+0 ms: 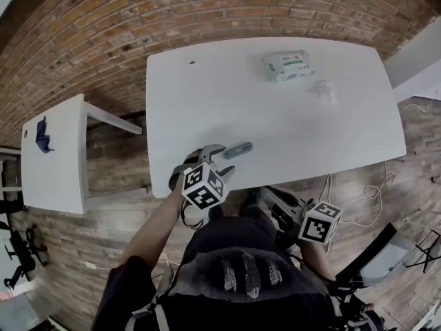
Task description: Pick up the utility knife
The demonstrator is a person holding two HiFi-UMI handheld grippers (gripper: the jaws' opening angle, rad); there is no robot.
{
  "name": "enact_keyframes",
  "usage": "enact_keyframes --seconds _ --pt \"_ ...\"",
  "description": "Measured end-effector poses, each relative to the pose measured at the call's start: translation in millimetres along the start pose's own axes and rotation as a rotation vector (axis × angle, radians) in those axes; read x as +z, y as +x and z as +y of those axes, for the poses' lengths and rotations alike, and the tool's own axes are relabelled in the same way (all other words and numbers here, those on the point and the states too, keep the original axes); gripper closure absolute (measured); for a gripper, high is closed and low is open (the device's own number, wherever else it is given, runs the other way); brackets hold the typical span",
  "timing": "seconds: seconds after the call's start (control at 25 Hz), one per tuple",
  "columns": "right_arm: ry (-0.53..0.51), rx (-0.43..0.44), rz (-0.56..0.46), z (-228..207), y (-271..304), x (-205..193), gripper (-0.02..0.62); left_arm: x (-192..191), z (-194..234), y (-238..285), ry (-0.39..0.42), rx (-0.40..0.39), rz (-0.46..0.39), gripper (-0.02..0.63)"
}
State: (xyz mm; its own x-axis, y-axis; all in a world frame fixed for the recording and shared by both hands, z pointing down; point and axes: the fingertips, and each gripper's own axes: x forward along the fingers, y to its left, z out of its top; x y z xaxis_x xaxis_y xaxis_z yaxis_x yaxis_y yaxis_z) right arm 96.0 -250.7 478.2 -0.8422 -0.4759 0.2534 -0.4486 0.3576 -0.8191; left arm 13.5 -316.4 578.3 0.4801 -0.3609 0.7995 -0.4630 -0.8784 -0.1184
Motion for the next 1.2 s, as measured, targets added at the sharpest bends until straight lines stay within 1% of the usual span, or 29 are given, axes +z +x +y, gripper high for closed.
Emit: enact_keyframes --seconds 0.08,0.2,0.4,0.52,0.68,0.72,0.8,0.84,0.96,1.08,1.12,1.2 --pt "0.011 -0.003 -0.008 -9 -6 5 0.595 -11 2 21 0.039 0.01 0.075 0.382" --pt "0.032 -0.014 -0.028 -25 -17 13 0.595 -25 6 45 0.053 0.021 0.148 0.382" --pt "0.039 -0.028 -0.066 -43 -34 23 0.595 -34 9 70 0.069 0.011 0.216 0.382" --pt "0.048 -0.029 -0.081 -50 -40 26 0.595 -42 8 78 0.043 -0.018 0.254 0.382" --pt "0.051 -0.033 -0.09 -56 -47 27 0.595 -44 4 81 -0.002 -0.072 0.257 0.388" --pt "0.049 -0.032 -0.087 -56 -48 27 0.595 -44 1 82 -0.014 -0.094 0.253 0.406" --pt "0.041 -0.031 -0.078 -56 -47 27 0.595 -44 -4 83 -0.042 -0.129 0.246 0.472" --pt "0.038 -0.029 -0.074 -56 -47 26 0.595 -44 -5 84 -0.052 -0.136 0.242 0.48" --pt "0.03 -0.023 -0.063 -51 -42 24 0.595 -44 -6 85 -0.065 -0.132 0.23 0.48" --pt "0.014 -0.017 -0.037 -40 -35 19 0.595 -44 -5 80 -0.045 -0.104 0.216 0.482" --pt "0.009 -0.016 -0.027 -36 -32 18 0.595 -44 -5 75 -0.039 -0.092 0.205 0.483" --pt "-0.005 -0.018 -0.004 -30 -27 13 0.595 -40 -5 61 -0.055 -0.068 0.16 0.483"
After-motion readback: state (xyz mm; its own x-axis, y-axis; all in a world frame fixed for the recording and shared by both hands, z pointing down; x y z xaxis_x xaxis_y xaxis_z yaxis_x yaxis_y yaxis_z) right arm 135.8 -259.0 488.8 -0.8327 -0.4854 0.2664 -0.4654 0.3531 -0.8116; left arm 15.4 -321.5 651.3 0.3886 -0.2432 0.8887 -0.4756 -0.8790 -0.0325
